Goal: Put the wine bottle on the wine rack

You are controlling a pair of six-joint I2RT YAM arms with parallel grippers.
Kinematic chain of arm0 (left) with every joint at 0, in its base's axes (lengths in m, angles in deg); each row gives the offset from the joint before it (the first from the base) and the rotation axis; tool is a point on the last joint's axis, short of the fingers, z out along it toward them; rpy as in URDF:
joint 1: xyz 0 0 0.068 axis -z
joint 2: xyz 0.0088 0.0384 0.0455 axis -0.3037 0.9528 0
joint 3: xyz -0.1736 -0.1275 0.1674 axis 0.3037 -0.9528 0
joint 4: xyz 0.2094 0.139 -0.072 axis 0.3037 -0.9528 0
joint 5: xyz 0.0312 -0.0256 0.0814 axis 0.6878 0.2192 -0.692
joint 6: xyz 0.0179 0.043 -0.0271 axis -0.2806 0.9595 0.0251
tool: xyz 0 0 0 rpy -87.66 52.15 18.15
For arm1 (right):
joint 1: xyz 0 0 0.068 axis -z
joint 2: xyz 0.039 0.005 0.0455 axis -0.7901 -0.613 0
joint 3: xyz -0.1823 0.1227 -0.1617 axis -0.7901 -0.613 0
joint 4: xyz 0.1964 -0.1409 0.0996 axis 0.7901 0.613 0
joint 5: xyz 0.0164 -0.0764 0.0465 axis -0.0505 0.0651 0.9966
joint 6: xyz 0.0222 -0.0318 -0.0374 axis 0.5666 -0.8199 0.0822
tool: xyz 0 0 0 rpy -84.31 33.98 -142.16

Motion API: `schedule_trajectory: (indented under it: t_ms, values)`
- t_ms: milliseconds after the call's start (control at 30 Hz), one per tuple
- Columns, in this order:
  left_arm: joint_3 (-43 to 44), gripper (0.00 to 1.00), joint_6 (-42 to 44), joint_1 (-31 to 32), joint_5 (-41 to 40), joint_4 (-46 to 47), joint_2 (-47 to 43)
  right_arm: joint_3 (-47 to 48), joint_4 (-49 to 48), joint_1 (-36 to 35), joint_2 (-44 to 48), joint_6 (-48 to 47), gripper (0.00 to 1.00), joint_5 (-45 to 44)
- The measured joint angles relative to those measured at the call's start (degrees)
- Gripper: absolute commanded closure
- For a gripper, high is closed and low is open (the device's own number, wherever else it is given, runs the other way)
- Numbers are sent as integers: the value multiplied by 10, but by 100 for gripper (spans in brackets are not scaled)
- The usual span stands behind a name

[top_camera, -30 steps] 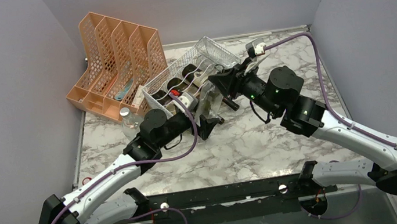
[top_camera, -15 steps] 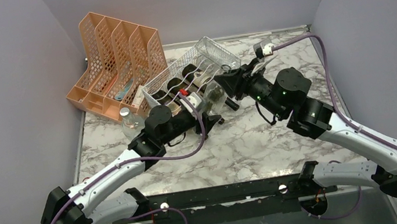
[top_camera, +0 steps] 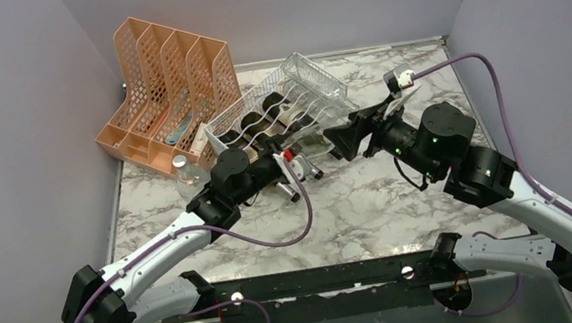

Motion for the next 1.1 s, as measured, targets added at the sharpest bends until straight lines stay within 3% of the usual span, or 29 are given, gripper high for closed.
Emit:
schedule_trajectory:
  t_ms: [333,533,733,1100]
  values:
    - [9,100,388,0,-19,-37,18,46,81,0,1,-19,24,-5]
    - [20,100,526,0,-42,-78,28,53,125,0,-54,-23,23,-11]
    - [17,100,581,0,-44,-96,21,52,159,0,-113,-24,22,0]
    - [-15,100,605,0,-42,-99,-21,15,157,9,-125,-39,27,115]
